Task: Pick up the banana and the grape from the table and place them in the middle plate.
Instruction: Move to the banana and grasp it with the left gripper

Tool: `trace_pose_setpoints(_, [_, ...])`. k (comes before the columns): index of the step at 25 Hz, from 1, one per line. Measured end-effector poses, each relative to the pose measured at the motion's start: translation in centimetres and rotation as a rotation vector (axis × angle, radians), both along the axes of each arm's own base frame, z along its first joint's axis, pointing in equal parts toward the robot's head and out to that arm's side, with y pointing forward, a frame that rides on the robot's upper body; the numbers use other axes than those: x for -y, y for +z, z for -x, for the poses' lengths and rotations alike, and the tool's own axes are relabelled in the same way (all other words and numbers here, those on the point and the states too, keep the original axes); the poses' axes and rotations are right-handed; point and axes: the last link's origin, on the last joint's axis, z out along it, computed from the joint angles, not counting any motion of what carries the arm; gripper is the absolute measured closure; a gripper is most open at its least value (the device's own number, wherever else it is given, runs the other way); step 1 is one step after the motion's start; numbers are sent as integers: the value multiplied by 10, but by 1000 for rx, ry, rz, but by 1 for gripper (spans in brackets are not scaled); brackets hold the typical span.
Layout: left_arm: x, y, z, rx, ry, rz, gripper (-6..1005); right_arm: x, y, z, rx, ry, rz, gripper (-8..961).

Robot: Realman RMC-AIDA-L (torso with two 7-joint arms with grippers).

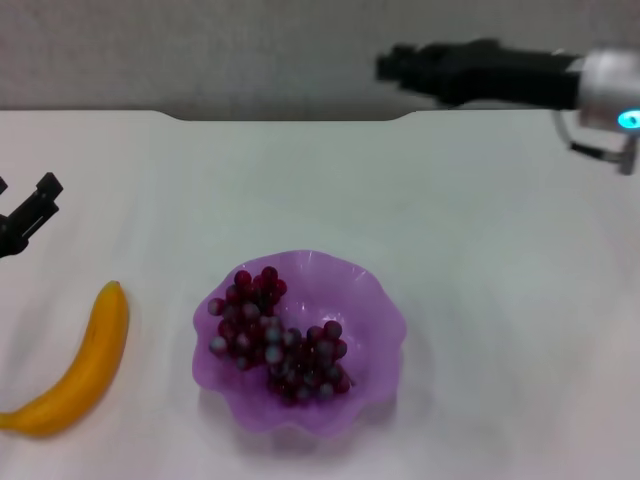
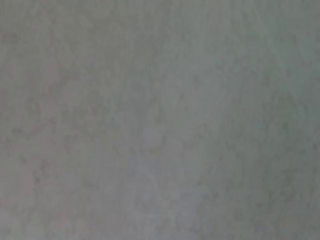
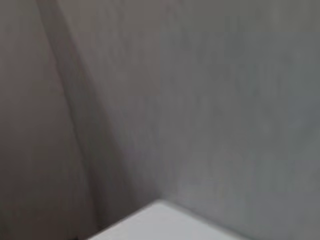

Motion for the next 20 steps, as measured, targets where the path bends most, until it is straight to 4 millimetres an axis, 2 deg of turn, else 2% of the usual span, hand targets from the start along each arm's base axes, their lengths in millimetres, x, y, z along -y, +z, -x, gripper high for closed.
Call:
trace_pose_setpoints(3, [1, 0, 0, 1, 0, 0, 122, 13, 19, -8, -10, 12, -139, 615])
trace_pose_setpoints(9, [3, -1, 1, 4, 3, 1, 123, 30, 39, -40, 42, -97, -394, 883])
trace_pose_setpoints(17, [3, -3, 1, 6, 2, 3, 122, 45, 41, -96, 76, -335, -582, 937])
trace_pose_setpoints(20, [3, -3, 1, 6, 3, 3, 122, 49, 38, -104, 86, -365, -619, 957])
